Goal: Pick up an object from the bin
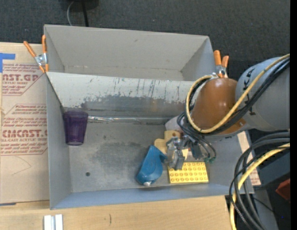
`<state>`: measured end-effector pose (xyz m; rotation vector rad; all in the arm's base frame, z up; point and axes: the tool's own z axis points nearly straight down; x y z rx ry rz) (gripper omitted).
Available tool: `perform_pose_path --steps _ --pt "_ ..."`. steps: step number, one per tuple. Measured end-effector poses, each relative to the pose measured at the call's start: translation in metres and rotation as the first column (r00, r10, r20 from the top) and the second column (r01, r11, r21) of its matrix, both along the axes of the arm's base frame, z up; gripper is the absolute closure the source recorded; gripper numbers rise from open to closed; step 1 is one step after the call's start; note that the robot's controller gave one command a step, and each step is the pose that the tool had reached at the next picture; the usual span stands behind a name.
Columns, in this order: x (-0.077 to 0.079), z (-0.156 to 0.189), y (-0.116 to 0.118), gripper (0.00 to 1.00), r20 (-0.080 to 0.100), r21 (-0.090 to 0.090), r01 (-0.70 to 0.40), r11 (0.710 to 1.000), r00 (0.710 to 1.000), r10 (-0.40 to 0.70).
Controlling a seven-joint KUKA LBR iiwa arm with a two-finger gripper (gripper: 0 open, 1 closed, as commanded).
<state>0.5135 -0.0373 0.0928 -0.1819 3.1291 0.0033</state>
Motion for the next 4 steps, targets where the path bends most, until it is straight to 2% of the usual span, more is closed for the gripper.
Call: perform_pose_path --steps 1,2,3,4 --pt "0.000 0.000 0.000 0.00 0.000 0.001 -0.001 1.000 1.000 0.001" --pt "0.000 0.000 0.000 0.00 0.000 0.001 0.000 1.000 1.000 0.000" --pt "-0.005 -0.005 0.012 0.00 0.003 -0.001 -0.033 0.999 0.999 0.033" --pt "-0.006 -0.020 0.042 0.00 0.000 0.000 -0.154 0.988 0.988 0.154"
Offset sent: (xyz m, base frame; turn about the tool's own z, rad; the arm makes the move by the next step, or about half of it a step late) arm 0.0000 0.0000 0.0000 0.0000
